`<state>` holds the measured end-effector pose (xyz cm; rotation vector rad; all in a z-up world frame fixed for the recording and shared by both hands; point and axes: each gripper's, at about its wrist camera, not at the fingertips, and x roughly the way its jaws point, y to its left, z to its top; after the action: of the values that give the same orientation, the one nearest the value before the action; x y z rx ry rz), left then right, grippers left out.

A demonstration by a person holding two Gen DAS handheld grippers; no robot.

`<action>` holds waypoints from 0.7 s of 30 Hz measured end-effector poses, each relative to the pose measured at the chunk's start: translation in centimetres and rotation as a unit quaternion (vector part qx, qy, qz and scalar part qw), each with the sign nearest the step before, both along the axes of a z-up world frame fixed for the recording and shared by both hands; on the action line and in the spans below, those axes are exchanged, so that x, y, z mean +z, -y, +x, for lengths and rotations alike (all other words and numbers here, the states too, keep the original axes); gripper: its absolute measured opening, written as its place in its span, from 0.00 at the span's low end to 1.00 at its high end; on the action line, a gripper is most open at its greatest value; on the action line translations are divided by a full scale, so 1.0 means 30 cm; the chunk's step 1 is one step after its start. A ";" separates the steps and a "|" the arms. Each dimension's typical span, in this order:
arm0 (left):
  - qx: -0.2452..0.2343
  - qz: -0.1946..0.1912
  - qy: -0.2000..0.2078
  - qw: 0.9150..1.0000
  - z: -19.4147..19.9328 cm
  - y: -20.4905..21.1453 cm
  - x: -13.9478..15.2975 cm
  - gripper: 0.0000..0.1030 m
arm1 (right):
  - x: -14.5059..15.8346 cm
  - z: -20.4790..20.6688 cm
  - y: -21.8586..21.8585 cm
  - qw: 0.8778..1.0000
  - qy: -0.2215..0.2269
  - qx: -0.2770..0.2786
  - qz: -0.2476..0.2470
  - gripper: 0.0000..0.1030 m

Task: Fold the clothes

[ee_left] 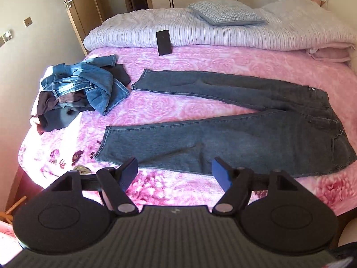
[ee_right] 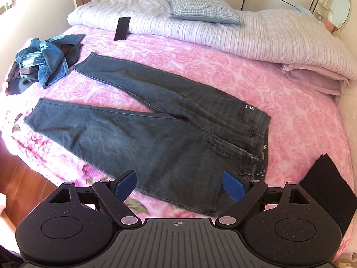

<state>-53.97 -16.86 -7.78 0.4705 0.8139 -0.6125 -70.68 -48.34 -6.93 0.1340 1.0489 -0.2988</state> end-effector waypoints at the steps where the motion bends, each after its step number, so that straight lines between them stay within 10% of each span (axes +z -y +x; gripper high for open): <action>1: 0.001 0.002 -0.004 1.000 -0.021 0.012 0.001 0.68 | 0.002 -0.019 0.010 1.000 -0.001 0.001 0.003 0.85; 21: -0.005 0.040 0.004 0.999 -0.311 0.152 0.055 0.68 | 0.005 -0.333 0.184 0.999 0.010 -0.016 0.036 0.85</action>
<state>-63.31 -21.42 -6.11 0.5503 0.8309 -0.5872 -80.66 -53.84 -6.77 0.2184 1.0388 -0.2890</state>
